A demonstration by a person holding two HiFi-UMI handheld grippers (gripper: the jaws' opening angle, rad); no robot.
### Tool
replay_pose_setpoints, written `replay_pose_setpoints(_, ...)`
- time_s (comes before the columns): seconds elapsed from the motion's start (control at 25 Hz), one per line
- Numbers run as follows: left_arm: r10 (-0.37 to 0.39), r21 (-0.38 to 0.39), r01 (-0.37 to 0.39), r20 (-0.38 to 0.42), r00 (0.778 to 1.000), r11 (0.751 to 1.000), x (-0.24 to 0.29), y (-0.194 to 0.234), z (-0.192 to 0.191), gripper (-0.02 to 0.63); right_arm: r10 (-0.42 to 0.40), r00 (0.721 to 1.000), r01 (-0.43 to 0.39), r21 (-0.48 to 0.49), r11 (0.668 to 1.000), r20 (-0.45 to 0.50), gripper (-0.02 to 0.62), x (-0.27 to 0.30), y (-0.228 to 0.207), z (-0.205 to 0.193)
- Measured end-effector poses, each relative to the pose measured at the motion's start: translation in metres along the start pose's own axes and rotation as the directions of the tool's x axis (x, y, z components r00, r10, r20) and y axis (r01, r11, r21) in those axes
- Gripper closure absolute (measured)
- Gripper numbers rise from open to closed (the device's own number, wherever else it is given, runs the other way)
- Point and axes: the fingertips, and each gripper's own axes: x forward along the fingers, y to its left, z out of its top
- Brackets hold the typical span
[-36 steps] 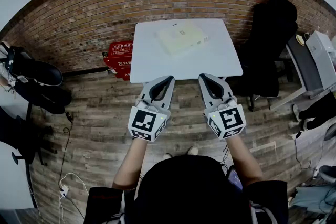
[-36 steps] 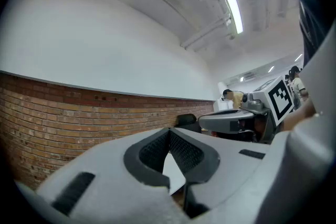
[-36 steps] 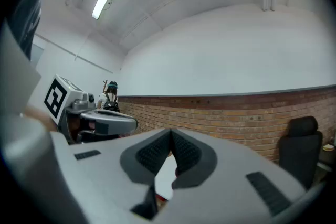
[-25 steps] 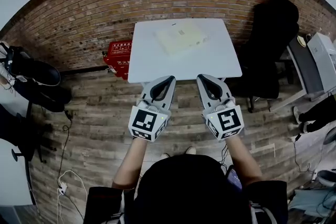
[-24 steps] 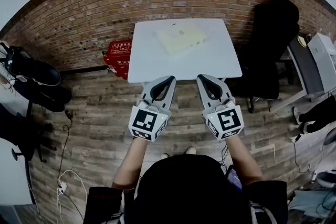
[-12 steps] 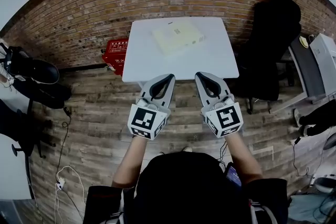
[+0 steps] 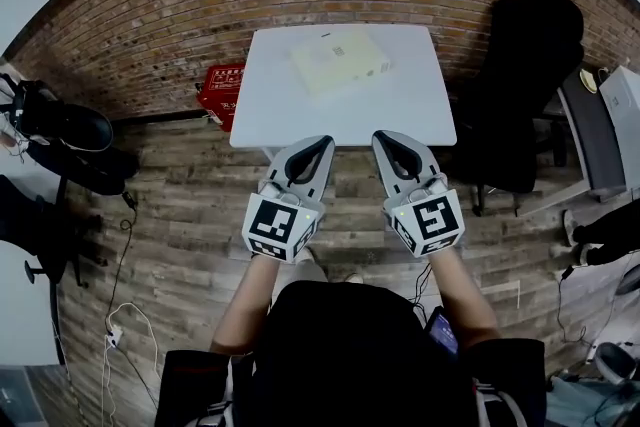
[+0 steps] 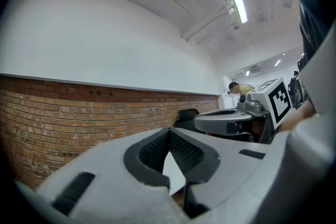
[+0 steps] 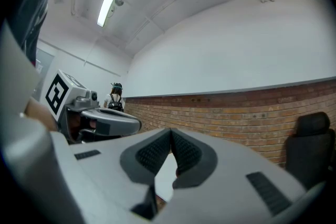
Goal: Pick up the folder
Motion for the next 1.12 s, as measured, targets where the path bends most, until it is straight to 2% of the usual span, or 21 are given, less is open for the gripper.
replay_pose_setpoints(0.36,0.009,-0.054,-0.008,0.008,1.0,0.998,0.012,0.025,-0.009,0.597,-0.002,1.0,0.001,-0.022,1.0,-0.021,0.569,0.027,-0.008,-0.011)
replay_pose_setpoints(1.12,-0.033,-0.071,0.034,0.01,0.999,0.997,0.078,0.14,-0.015,0.597,-0.019,0.999,0.018,-0.028,0.999,-0.045,0.569,0.156,-0.036,-0.017)
